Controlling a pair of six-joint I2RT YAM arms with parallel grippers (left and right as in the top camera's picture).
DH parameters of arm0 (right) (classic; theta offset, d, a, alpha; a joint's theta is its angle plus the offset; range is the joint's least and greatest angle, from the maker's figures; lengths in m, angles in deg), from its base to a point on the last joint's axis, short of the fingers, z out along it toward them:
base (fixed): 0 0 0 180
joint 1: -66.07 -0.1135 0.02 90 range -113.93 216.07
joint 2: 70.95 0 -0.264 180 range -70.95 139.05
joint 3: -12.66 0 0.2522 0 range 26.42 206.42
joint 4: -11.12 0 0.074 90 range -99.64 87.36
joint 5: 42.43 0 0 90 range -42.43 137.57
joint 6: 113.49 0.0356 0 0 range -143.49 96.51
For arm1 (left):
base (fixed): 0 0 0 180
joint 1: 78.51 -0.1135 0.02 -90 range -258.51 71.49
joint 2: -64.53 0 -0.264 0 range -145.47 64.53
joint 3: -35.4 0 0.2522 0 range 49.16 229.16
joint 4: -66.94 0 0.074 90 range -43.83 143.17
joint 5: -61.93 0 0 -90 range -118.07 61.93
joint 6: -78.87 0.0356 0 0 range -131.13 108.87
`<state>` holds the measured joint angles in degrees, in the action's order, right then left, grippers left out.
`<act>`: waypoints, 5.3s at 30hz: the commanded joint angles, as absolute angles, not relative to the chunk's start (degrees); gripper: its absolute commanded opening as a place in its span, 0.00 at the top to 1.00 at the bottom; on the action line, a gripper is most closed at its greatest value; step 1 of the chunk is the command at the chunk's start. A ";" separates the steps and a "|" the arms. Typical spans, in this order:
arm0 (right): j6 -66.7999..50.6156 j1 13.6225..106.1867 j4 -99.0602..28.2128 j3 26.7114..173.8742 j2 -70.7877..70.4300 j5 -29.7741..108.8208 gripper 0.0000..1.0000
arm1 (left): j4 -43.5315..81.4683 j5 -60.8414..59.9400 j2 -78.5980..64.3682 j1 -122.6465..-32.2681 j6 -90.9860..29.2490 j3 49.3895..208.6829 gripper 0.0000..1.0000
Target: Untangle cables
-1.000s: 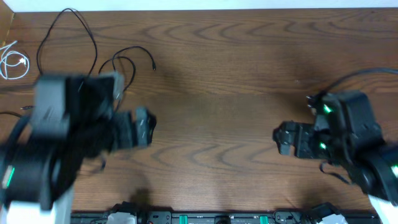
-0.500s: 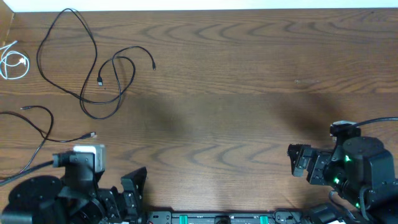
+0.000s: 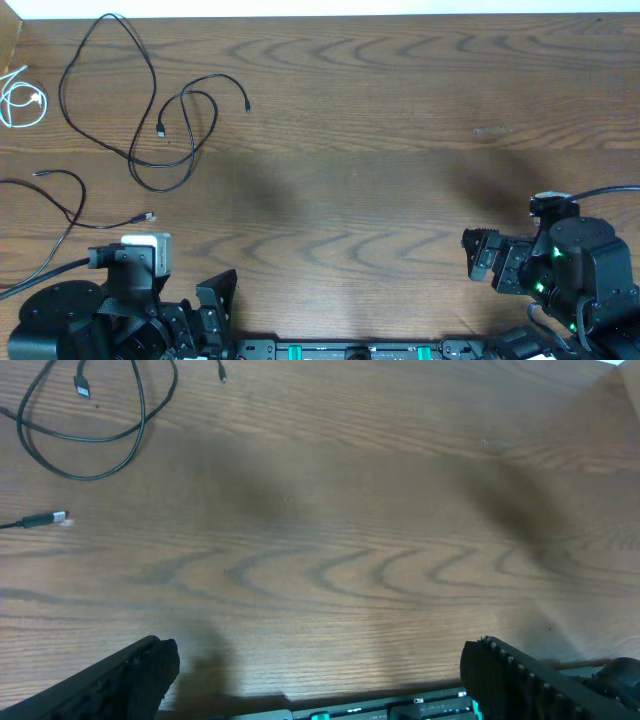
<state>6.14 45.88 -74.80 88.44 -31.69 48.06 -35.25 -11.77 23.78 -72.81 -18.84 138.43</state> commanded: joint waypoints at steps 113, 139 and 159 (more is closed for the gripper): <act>-16.62 63.22 -25.10 38.58 -70.66 41.20 0.01 | -35.07 -12.30 23.71 -72.68 -19.32 138.26 0.05; -18.04 64.70 -6.52 26.73 -70.63 40.74 0.01 | -35.07 -12.30 23.71 -72.68 -19.32 138.26 0.05; -20.86 68.72 -6.71 26.73 -70.63 40.69 0.01 | -35.07 -12.30 23.71 -72.68 -19.32 138.26 0.05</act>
